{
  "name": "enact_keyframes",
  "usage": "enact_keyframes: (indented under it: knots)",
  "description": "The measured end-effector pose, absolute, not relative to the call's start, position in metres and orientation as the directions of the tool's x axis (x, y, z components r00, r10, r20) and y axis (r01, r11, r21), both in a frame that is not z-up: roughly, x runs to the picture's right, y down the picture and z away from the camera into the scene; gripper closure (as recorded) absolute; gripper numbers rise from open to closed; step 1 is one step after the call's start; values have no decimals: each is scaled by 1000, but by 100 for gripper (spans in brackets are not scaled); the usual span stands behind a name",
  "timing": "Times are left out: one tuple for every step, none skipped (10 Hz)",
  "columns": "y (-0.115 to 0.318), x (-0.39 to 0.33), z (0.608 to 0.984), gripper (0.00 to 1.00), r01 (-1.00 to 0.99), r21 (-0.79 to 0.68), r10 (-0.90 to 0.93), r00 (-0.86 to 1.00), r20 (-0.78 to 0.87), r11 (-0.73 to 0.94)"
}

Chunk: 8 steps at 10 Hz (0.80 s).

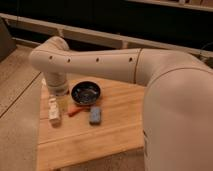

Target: Place the pepper in the ceramic bowl

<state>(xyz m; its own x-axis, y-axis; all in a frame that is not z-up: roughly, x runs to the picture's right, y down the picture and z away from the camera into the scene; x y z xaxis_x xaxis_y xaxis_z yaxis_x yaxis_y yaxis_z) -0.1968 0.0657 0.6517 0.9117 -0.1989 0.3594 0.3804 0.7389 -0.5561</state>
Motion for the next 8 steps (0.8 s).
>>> enact_keyframes:
  knots:
    - [82,-185,660,35,380,-594,-177,911,372,709]
    - [95,-173,666,35,380,-626,-172,914,367,681]
    - [105,-164,671,35,381,-652,-175,916,360,656]
    - [105,-166,670,35,384,-649,-176,915,363,657]
    - [104,-166,670,35,384,-649,-176,915,363,657]
    - [105,-166,670,35,384,-649,-176,915,363,657]
    - [105,-165,670,35,383,-650,-177,915,362,656]
    - [103,-158,675,35,368,-650,-175,923,343,664]
